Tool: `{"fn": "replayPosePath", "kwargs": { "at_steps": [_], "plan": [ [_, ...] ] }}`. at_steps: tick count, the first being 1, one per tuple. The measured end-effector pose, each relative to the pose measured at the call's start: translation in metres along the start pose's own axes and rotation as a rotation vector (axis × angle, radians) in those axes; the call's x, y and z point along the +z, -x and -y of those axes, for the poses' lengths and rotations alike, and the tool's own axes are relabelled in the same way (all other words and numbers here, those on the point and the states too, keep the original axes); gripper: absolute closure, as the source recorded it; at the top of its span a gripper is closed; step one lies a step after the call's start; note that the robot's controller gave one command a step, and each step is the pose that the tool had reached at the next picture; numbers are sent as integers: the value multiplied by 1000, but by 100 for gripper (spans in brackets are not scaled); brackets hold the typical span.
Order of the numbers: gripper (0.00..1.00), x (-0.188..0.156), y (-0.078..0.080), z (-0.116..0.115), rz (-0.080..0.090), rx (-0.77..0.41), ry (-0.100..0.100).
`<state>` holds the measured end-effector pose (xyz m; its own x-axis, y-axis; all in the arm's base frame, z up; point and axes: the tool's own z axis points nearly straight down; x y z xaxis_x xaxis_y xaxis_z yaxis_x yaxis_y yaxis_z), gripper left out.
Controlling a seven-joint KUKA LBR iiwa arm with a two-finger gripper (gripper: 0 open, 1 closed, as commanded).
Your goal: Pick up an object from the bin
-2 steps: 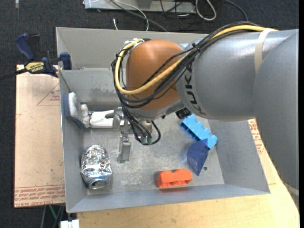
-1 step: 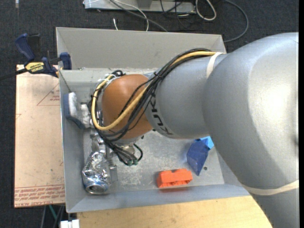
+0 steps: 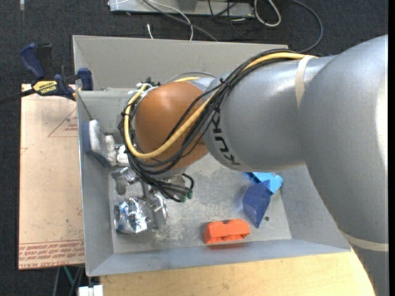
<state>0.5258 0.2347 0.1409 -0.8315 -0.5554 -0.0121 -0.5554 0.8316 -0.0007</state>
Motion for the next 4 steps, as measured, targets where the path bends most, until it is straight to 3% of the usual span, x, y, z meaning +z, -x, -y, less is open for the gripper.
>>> {"fn": "replayPosePath", "kwargs": {
  "at_steps": [1,2,3,4],
  "plan": [
    [0,42,-14,-30,-13,-138,6],
    [0,71,-8,-12,-3,-487,2],
    [100,71,-29,-32,-9,-479,10],
    [100,71,-29,-32,-9,-479,10]
  ]
}}
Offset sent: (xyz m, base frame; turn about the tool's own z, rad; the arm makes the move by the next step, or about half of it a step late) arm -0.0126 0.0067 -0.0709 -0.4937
